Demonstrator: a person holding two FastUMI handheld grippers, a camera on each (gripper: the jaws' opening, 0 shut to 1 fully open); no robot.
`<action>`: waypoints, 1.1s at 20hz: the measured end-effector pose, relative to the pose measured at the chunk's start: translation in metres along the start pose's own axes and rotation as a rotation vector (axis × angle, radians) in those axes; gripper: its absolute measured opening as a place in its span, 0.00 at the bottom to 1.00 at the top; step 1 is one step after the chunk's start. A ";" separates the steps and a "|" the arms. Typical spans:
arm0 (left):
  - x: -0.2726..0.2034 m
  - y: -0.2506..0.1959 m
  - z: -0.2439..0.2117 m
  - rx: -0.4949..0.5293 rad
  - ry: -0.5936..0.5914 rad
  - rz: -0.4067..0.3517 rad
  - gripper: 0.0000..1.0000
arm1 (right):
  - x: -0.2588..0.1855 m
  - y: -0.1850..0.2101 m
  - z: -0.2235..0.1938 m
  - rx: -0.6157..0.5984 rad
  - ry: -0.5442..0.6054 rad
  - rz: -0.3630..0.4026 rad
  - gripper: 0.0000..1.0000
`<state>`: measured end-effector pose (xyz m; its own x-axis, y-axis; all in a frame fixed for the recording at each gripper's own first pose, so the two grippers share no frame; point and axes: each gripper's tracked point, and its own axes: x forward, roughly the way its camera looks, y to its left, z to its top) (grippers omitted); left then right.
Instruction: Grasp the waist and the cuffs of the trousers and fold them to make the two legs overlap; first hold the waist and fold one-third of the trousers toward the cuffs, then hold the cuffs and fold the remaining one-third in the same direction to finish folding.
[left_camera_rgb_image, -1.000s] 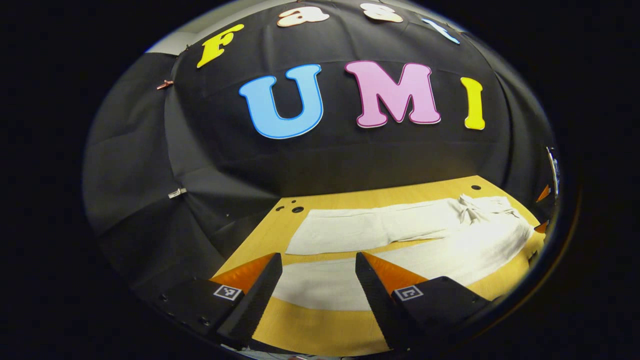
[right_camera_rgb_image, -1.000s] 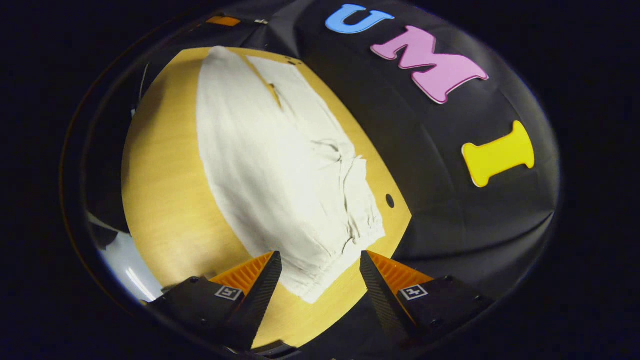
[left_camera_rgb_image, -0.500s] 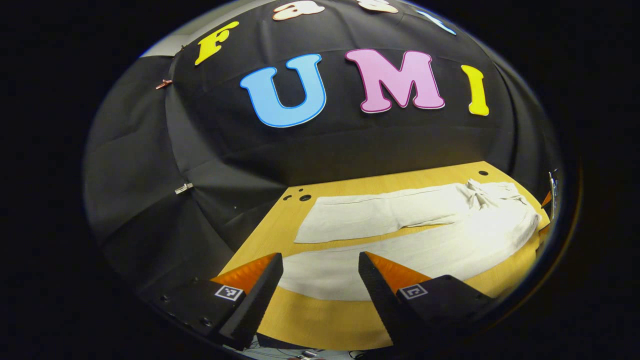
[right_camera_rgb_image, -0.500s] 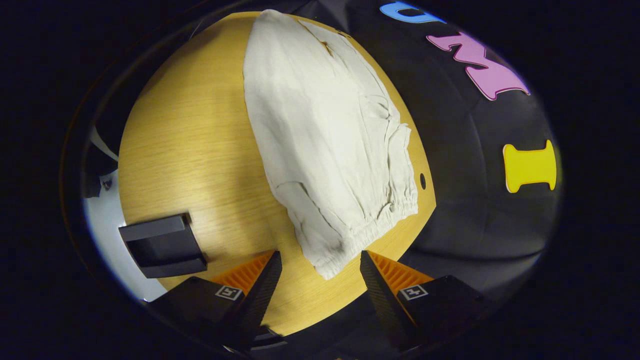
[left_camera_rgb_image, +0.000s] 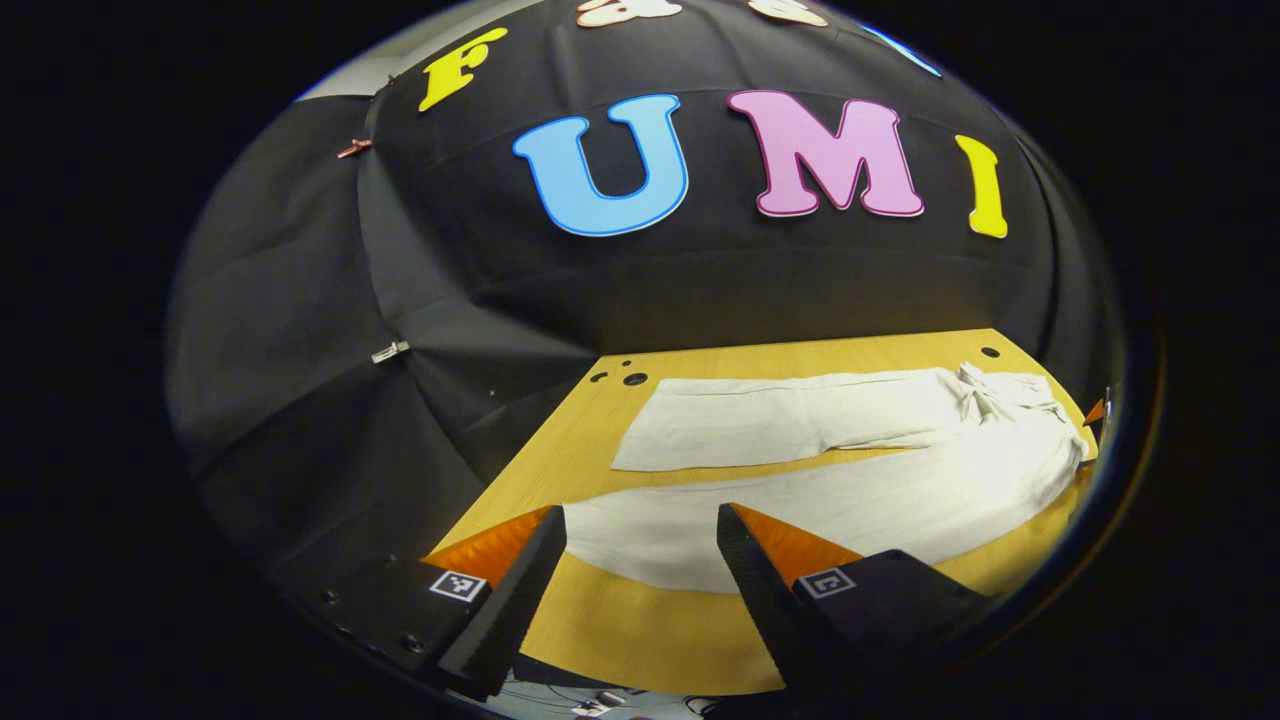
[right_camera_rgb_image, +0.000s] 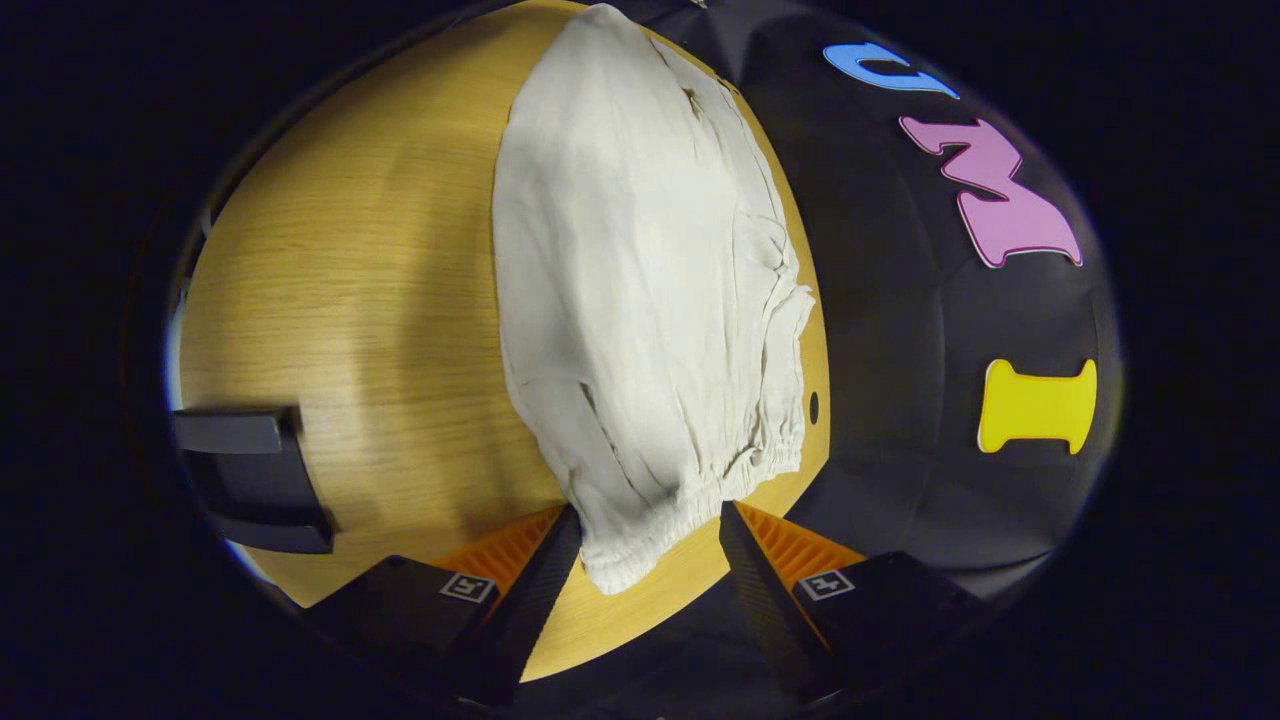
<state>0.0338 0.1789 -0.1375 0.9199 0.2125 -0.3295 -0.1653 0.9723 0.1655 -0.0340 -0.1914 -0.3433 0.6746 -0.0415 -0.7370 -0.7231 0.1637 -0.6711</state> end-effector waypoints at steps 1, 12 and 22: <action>0.001 0.004 -0.006 0.000 0.012 0.012 0.98 | 0.004 -0.003 0.000 0.006 0.006 -0.011 0.94; 0.016 0.053 -0.054 0.081 0.091 0.106 0.98 | 0.042 -0.005 0.000 0.080 0.117 0.058 0.24; 0.094 0.109 -0.118 0.638 0.217 0.019 0.97 | 0.043 -0.001 0.007 0.113 0.129 0.267 0.05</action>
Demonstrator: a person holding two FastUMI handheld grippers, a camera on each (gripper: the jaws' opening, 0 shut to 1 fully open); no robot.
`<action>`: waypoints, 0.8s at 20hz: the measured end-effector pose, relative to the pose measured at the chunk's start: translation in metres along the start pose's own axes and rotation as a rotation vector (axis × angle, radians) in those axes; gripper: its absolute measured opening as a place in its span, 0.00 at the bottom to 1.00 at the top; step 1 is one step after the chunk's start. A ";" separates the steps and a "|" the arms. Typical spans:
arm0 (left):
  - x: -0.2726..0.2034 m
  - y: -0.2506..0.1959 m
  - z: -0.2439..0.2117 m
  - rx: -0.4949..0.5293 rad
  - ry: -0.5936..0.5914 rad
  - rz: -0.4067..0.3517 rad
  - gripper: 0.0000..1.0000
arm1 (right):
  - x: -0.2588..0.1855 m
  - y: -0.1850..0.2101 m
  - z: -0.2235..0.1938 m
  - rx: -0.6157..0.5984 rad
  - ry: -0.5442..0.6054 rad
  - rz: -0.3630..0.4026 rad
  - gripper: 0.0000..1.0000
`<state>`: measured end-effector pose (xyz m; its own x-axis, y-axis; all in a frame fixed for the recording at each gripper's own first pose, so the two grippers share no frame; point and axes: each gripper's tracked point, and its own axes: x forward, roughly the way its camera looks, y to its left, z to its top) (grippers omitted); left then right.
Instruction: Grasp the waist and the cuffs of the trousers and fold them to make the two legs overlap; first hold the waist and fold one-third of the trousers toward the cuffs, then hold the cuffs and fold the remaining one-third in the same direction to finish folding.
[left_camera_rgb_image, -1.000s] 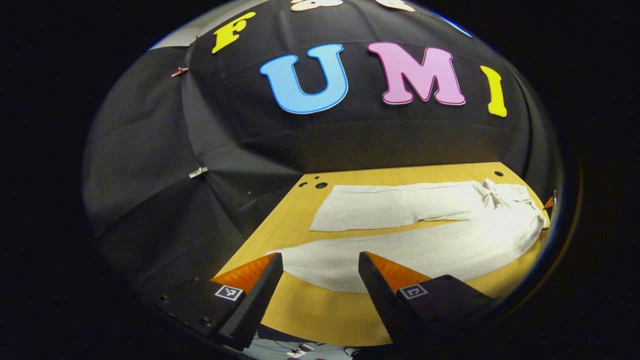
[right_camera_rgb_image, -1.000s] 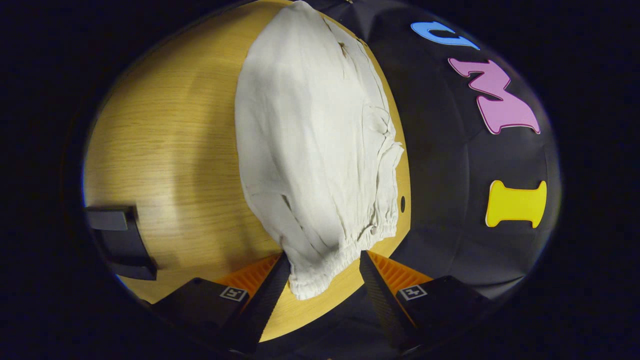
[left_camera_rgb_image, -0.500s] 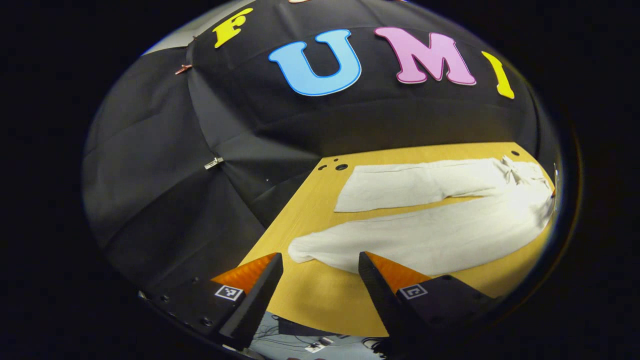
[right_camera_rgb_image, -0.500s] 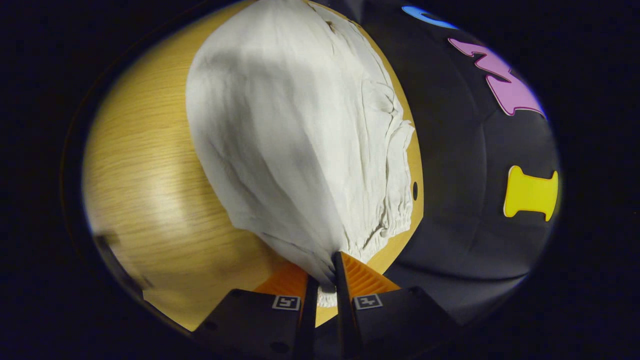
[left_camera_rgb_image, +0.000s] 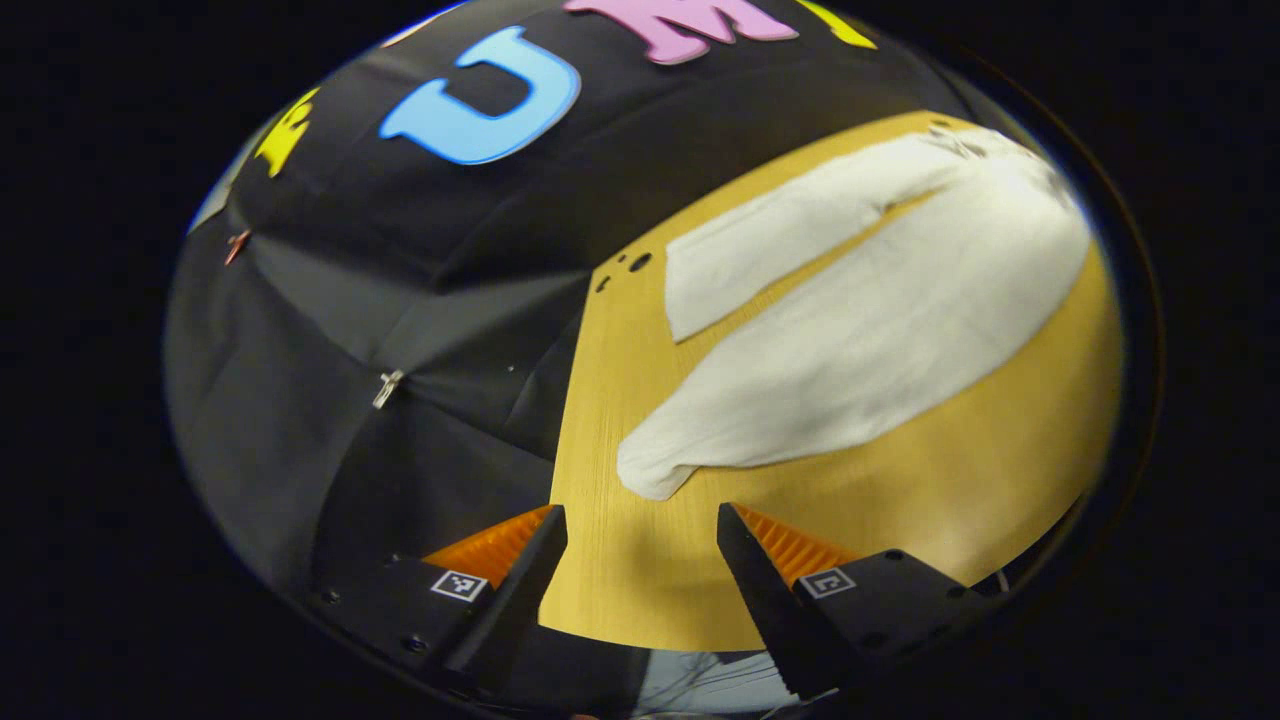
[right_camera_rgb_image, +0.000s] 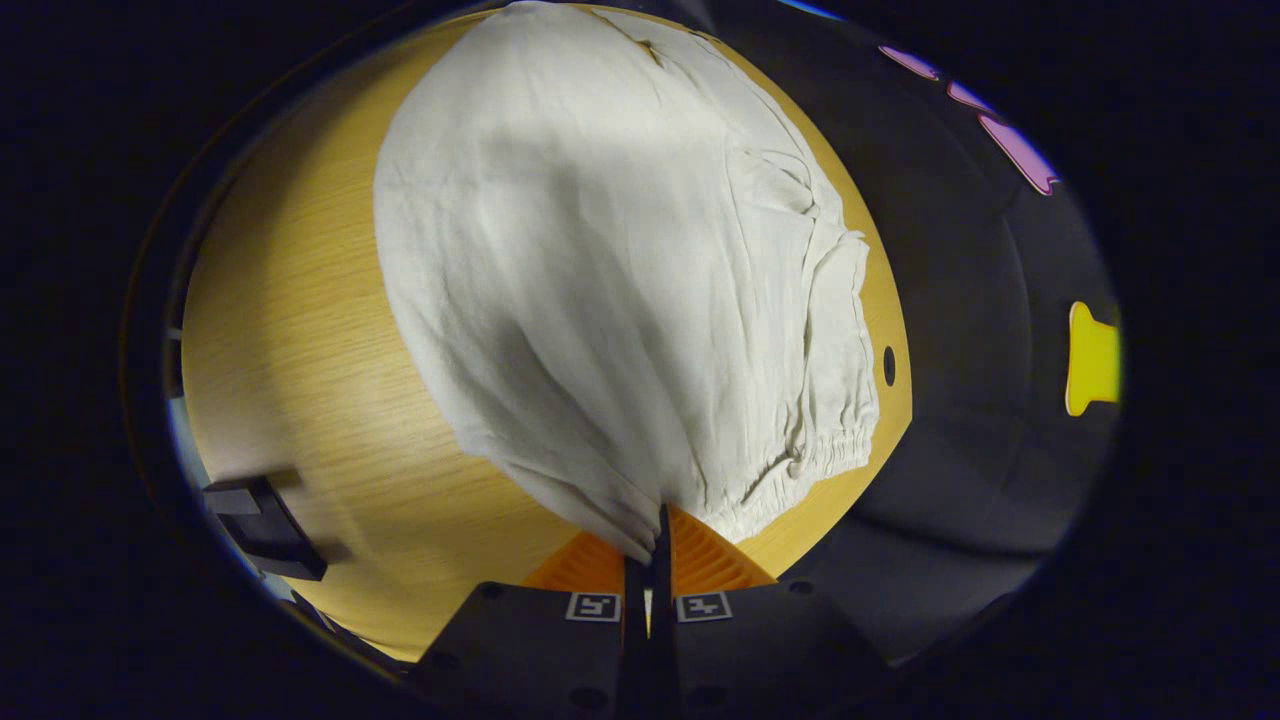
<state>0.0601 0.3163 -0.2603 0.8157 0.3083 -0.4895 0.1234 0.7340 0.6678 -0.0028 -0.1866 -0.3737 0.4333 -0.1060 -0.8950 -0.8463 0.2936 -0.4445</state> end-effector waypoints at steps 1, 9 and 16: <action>0.004 -0.002 0.002 0.073 -0.009 -0.014 0.97 | -0.001 0.000 0.000 -0.022 0.004 -0.013 0.06; 0.075 -0.021 0.010 0.515 -0.065 -0.139 0.96 | -0.001 0.002 0.001 -0.046 0.034 -0.030 0.05; 0.094 -0.034 0.017 0.613 -0.040 -0.191 0.49 | -0.002 0.002 0.001 -0.073 0.040 -0.051 0.05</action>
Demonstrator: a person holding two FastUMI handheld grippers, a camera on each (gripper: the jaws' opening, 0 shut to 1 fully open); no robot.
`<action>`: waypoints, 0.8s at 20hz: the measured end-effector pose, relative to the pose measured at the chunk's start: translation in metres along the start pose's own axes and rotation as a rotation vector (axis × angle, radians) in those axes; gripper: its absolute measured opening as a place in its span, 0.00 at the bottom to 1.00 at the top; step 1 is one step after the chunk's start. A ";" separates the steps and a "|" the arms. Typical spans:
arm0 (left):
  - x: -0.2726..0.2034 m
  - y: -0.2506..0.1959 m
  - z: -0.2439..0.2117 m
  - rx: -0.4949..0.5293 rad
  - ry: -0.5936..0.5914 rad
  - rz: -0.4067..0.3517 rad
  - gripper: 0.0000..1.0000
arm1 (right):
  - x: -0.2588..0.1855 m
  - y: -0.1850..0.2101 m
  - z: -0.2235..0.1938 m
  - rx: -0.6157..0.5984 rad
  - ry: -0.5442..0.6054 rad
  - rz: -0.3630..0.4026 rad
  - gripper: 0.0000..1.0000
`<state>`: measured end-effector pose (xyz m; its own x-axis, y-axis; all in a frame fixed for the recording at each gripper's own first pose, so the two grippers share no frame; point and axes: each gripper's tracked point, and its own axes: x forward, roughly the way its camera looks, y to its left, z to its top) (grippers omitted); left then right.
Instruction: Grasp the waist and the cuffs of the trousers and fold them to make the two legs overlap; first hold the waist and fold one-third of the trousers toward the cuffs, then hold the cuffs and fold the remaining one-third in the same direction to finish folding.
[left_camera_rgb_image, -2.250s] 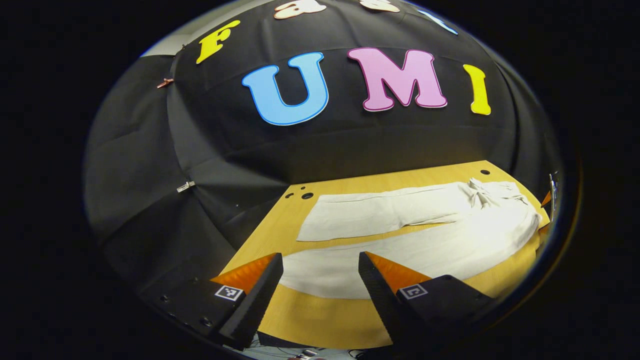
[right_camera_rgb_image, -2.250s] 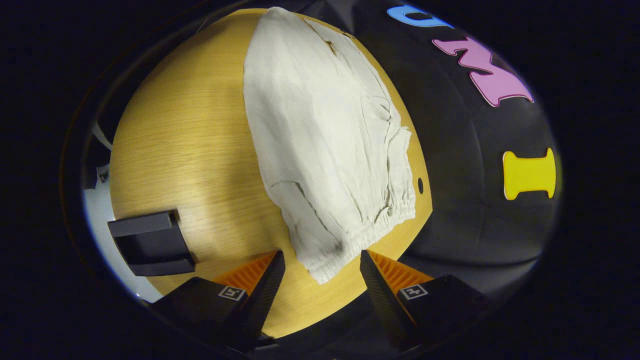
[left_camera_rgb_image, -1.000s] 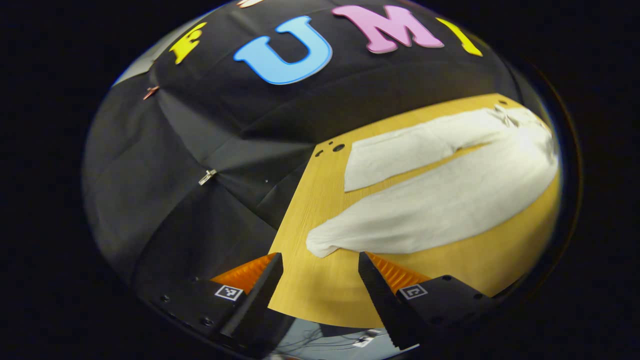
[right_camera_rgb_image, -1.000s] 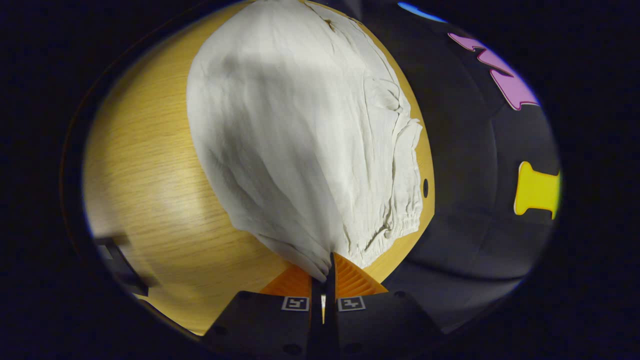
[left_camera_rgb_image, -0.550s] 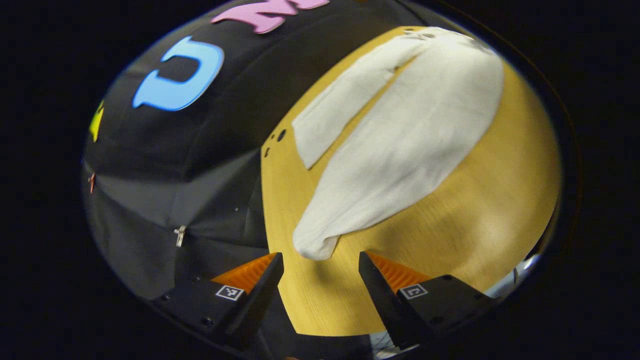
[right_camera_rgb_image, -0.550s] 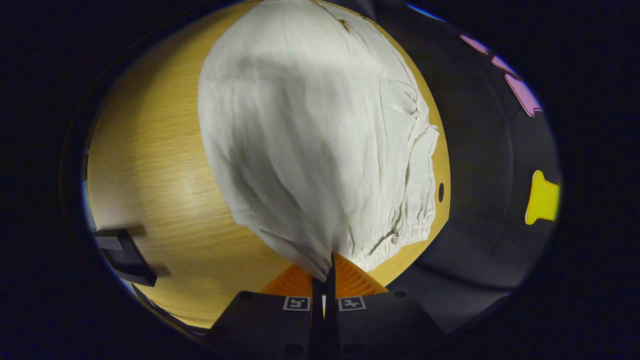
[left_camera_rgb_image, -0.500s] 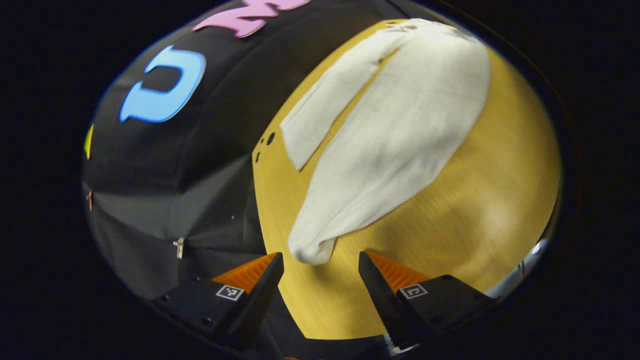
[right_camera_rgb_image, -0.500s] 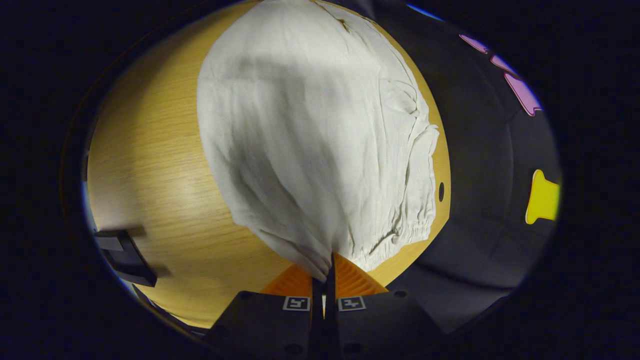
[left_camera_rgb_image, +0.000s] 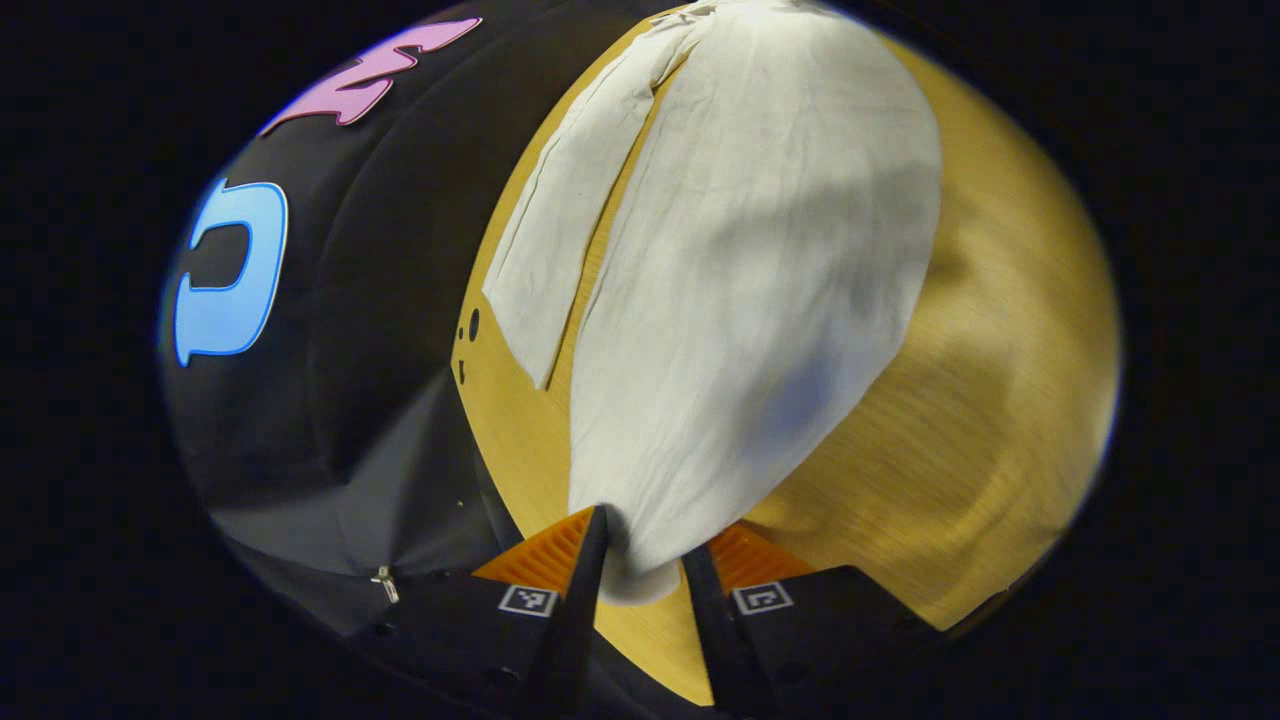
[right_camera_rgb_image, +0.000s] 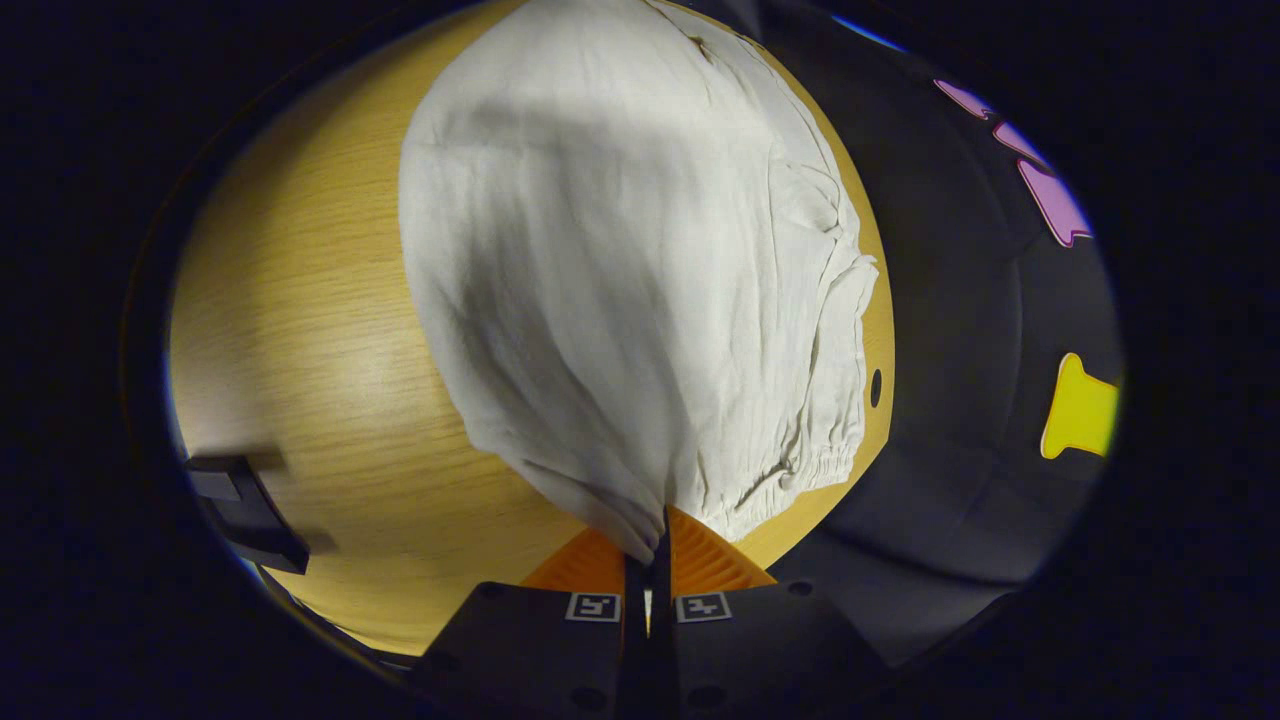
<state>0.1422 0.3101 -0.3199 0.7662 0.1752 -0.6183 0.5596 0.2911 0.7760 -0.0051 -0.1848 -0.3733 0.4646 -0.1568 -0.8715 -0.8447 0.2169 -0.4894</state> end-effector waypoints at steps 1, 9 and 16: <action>0.000 -0.003 0.000 -0.001 0.006 -0.010 0.44 | 0.000 0.000 0.000 -0.005 0.001 -0.004 0.05; -0.010 0.003 -0.006 -0.178 0.076 0.030 0.06 | 0.000 -0.002 -0.001 0.020 0.008 -0.011 0.05; -0.026 0.064 0.012 -0.335 0.051 0.104 0.06 | -0.018 -0.033 -0.004 0.138 -0.034 -0.043 0.05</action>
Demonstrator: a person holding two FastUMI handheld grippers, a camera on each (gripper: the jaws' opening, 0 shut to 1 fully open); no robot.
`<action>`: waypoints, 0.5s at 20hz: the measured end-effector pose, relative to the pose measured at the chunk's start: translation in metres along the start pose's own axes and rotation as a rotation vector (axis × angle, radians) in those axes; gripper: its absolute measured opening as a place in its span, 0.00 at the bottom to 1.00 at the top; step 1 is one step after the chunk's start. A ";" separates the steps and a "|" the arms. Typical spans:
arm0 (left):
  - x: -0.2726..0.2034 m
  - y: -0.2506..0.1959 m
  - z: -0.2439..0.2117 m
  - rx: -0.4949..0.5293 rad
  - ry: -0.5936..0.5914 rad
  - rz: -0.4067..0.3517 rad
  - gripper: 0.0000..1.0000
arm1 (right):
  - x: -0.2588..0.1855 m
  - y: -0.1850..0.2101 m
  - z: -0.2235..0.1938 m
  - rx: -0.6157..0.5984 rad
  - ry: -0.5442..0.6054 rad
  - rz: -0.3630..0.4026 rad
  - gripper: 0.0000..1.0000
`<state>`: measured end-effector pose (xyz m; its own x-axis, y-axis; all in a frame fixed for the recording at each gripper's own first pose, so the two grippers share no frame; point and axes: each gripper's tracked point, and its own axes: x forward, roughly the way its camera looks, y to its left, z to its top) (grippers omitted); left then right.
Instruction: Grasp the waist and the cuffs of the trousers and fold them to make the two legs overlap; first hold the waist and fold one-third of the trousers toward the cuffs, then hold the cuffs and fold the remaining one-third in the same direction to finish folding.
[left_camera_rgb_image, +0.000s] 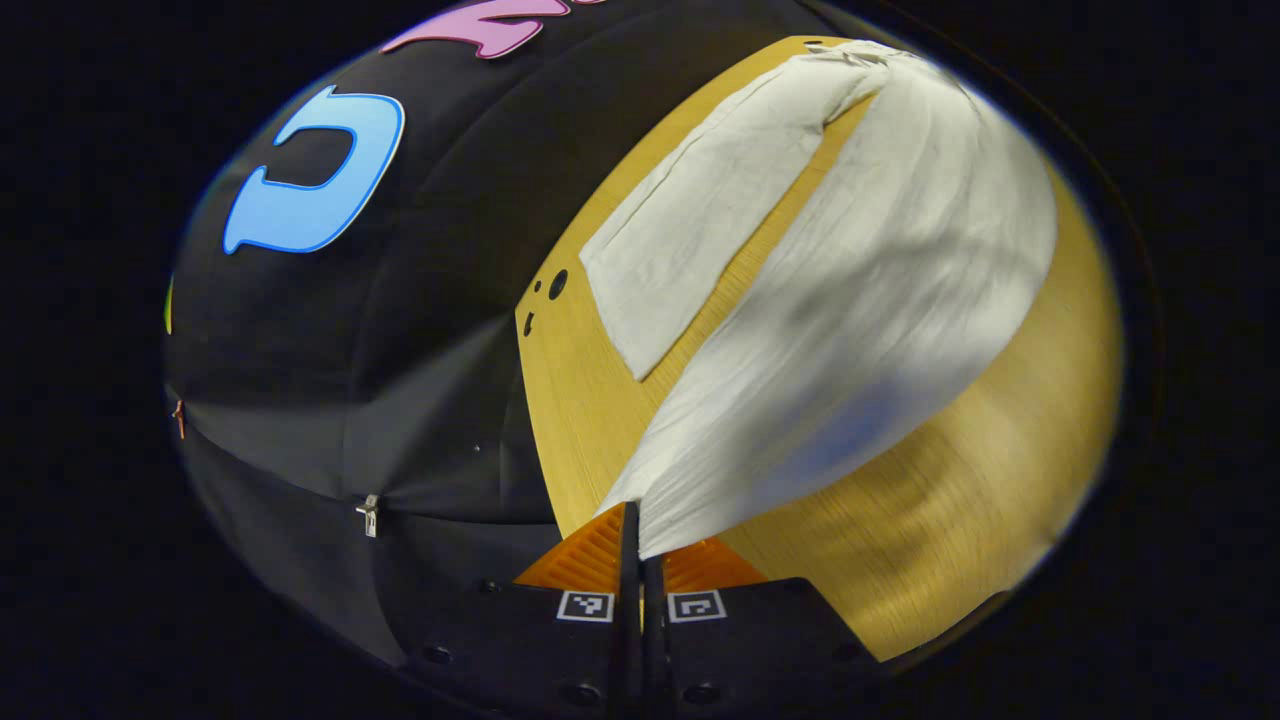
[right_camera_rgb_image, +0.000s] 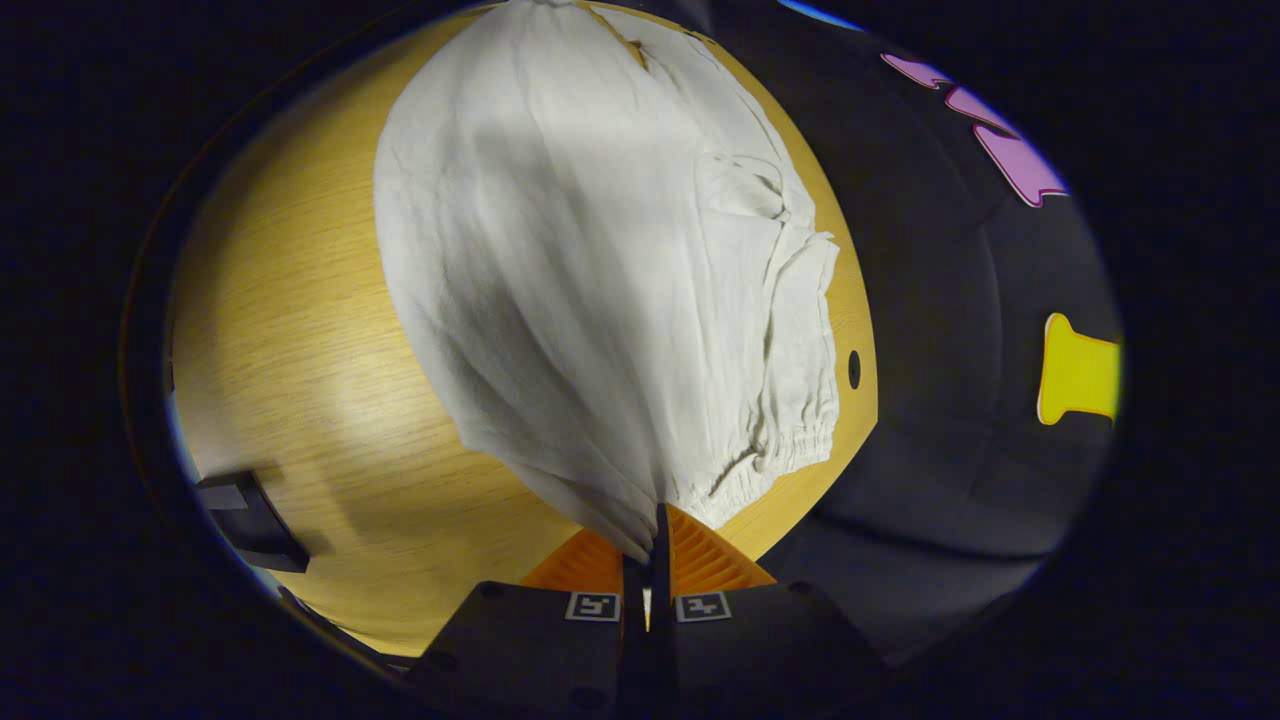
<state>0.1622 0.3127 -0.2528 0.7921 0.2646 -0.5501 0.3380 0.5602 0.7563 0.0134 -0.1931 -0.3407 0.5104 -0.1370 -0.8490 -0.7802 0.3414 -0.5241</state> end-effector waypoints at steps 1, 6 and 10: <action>0.004 0.007 0.007 -0.021 -0.006 0.003 0.06 | -0.002 -0.010 0.000 0.016 -0.003 -0.012 0.05; 0.033 0.051 0.056 -0.104 -0.050 0.011 0.06 | -0.005 -0.070 0.015 0.144 -0.019 -0.039 0.05; 0.058 0.083 0.095 -0.155 -0.078 -0.010 0.06 | 0.014 -0.126 0.029 0.223 -0.039 -0.058 0.05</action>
<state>0.2847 0.3004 -0.1882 0.8282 0.2002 -0.5234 0.2682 0.6785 0.6839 0.1293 -0.2114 -0.2845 0.5690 -0.1284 -0.8122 -0.6518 0.5318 -0.5407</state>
